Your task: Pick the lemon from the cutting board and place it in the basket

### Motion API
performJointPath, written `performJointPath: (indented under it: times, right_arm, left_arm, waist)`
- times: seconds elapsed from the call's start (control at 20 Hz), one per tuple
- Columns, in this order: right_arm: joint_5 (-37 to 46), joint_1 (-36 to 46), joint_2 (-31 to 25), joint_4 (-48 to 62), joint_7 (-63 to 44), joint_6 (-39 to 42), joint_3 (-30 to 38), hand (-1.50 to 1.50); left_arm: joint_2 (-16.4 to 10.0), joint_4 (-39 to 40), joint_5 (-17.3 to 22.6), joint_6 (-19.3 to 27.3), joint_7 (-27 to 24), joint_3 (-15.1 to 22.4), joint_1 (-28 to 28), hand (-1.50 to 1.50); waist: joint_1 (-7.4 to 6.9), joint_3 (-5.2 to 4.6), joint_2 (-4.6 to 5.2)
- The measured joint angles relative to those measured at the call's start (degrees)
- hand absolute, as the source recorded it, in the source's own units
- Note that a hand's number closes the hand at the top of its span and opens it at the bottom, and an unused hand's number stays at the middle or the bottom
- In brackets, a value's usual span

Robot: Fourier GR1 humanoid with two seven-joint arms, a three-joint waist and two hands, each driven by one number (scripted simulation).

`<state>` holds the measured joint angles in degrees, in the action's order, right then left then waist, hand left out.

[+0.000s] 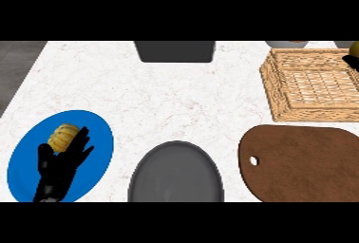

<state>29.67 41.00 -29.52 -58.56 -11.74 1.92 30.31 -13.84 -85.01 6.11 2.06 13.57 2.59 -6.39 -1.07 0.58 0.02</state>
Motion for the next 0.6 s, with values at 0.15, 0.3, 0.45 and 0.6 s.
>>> performJointPath:
  times: [0.15, 0.3, 0.45, 0.6]
  right_arm:
    - [2.4, -0.4, -2.2, 3.9, 3.0, -0.6, -1.5, -1.50]
    - [3.7, -0.1, -4.4, 7.9, 7.4, -1.6, -2.2, -1.50]
    - [3.8, 1.2, -5.7, 11.0, 9.8, -2.5, -2.3, -1.50]
    - [2.7, 2.3, -7.0, 13.0, 11.6, -2.8, -1.4, -1.50]
  left_arm:
    - [0.4, 0.2, -0.4, 0.2, -0.4, 0.1, -0.1, 0.00]
    - [0.3, 0.3, -0.2, -0.5, -0.3, -0.1, 0.0, 0.00]
    - [0.4, 0.8, -0.4, -0.4, 0.3, -0.5, 0.5, 0.00]
    - [0.3, 1.3, -0.3, -1.0, -0.2, -1.1, 0.5, 0.00]
  waist:
    - [-0.03, 0.07, -0.05]
    - [-0.08, 0.06, -0.05]
    - [0.02, 0.08, -0.17]
    - [0.12, 0.07, -0.26]
